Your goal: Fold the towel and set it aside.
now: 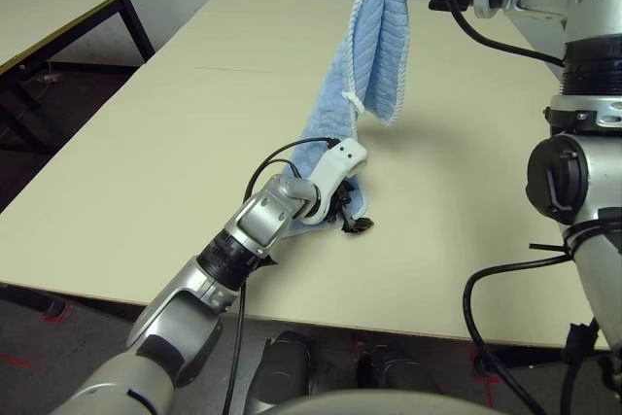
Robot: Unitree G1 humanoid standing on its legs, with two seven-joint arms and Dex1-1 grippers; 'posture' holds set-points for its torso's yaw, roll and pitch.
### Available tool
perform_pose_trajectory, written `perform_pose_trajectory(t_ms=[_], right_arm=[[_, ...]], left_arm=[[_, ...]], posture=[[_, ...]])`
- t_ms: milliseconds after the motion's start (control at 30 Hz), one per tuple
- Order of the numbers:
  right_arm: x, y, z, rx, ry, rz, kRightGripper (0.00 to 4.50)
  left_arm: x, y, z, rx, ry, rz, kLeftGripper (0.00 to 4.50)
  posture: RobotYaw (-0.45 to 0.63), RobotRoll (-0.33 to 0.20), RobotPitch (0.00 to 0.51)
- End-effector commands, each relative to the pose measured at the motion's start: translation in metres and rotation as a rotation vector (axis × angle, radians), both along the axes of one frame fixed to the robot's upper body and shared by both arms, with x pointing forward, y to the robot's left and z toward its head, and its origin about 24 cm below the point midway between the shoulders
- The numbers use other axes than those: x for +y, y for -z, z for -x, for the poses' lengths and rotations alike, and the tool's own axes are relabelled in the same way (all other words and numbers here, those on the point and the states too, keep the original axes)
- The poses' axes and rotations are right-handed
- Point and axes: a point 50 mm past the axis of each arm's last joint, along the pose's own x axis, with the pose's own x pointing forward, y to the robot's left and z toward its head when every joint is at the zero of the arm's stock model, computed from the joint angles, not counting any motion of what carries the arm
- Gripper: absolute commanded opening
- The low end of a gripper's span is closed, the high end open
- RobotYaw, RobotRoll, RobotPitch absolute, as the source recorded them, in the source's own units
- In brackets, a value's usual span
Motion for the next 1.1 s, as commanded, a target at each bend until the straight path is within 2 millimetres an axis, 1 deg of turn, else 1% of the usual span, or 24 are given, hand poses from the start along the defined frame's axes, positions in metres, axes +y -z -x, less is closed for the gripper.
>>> perform_pose_trajectory(t_ms=[33,167,233,300,633,900,1100], right_arm=[[-0.001,-0.003,0.002,-0.016,-0.005,-0.001,0.00],[-0.001,-0.003,0.003,-0.016,-0.009,-0.002,0.00],[-0.001,-0.003,0.003,-0.017,-0.010,-0.002,0.00],[-0.001,-0.004,0.003,-0.017,-0.012,-0.003,0.00],[-0.002,-0.005,0.003,-0.021,-0.015,-0.005,0.00],[-0.003,-0.004,0.003,-0.023,-0.017,-0.007,0.00],[-0.006,0.000,0.003,-0.013,-0.010,0.000,0.00]], left_arm=[[0.004,0.020,0.008,0.088,-0.013,-0.053,4.47],[0.004,0.022,0.008,0.072,-0.008,-0.074,4.47],[0.005,0.022,0.008,0.070,-0.009,-0.076,4.08],[0.006,0.022,0.008,0.065,-0.007,-0.083,3.51],[0.009,0.024,0.008,0.039,0.009,-0.117,0.06],[0.019,0.021,0.006,0.024,-0.002,-0.121,0.02],[0.030,0.007,0.010,0.039,-0.005,-0.047,0.02]], posture=[[0.16,0.000,0.047],[0.16,0.000,0.049],[0.16,0.000,0.049],[0.16,0.000,0.049],[0.16,0.000,0.049],[0.16,0.000,0.048],[0.16,0.000,0.050]])
